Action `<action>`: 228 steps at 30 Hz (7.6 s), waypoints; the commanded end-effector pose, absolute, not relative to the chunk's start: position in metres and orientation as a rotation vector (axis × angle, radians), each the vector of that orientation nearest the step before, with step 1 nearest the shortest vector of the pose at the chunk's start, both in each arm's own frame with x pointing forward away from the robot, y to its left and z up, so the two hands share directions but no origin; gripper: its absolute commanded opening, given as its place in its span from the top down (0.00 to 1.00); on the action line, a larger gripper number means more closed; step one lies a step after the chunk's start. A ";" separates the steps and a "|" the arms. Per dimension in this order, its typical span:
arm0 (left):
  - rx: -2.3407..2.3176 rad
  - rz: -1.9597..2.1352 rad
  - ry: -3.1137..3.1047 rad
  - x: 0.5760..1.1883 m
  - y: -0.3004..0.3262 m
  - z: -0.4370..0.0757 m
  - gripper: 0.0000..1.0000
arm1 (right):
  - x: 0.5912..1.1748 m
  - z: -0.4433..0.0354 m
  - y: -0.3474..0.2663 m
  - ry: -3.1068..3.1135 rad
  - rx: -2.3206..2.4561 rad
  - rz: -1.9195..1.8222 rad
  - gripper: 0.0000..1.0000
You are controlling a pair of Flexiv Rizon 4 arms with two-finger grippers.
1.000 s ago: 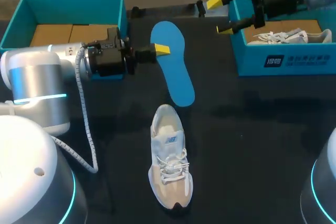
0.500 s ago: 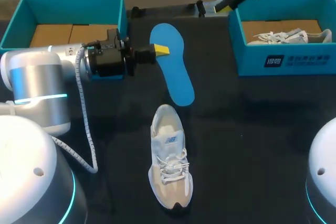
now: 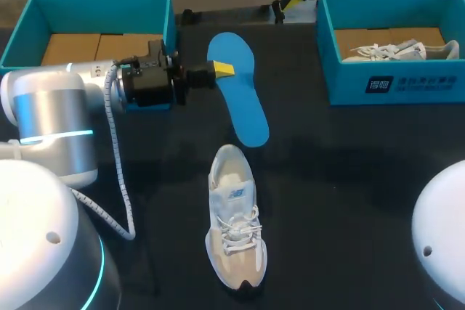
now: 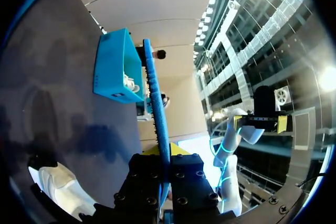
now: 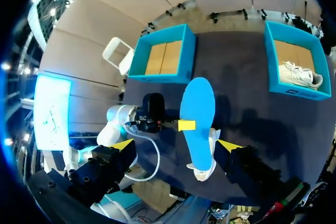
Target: Take the shoe out of the shoebox, open the shoe tongue, remove and reinsert the insole, then place the shoe into the shoebox
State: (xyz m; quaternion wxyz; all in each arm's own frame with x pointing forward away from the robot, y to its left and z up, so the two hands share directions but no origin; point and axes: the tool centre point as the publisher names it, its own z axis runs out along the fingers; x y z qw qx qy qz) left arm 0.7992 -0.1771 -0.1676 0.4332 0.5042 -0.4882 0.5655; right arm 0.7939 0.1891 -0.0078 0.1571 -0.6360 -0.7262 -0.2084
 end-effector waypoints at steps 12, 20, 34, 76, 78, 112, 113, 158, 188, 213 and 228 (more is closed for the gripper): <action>1.257 1.409 -1.217 0.799 -0.178 -0.168 1.00 | 0.781 -0.024 0.213 -2.252 -2.084 -0.300 0.00; 1.257 1.409 -1.217 0.799 -0.178 -0.168 1.00 | 0.778 -0.029 0.214 -2.233 -2.087 -0.314 0.00; 1.257 1.409 -1.217 0.799 -0.178 -0.168 1.00 | 0.786 -0.059 0.175 -1.870 -1.813 -0.748 0.00; 1.202 1.443 -1.224 0.802 -0.170 -0.167 1.00 | 0.798 -0.106 0.154 -1.347 -1.543 -1.091 0.00; 1.179 1.476 -1.247 0.802 -0.168 -0.164 1.00 | 0.798 -0.107 0.154 -1.342 -1.539 -1.096 0.00; 0.478 2.229 -1.974 0.830 -0.147 -0.120 1.00 | 0.801 -0.116 0.152 -1.300 -1.433 -1.084 0.00; 0.369 2.256 -2.021 0.831 -0.146 -0.116 1.00 | 0.801 -0.116 0.152 -1.300 -1.433 -1.084 0.00; -1.201 2.381 -2.665 0.821 -0.133 -0.130 1.00 | 0.801 -0.116 0.152 -1.300 -1.433 -1.084 0.00; -2.231 2.285 -2.557 0.812 -0.143 -0.132 1.00 | 0.801 -0.115 0.154 -1.315 -1.436 -1.086 0.00; -2.375 2.467 -2.399 0.824 -0.154 -0.136 1.00 | 0.770 -0.126 0.188 -1.254 -1.430 -1.095 0.00; -2.604 2.351 -2.376 0.817 -0.162 -0.148 1.00 | 0.776 -0.134 0.220 -1.425 -1.294 -1.176 0.02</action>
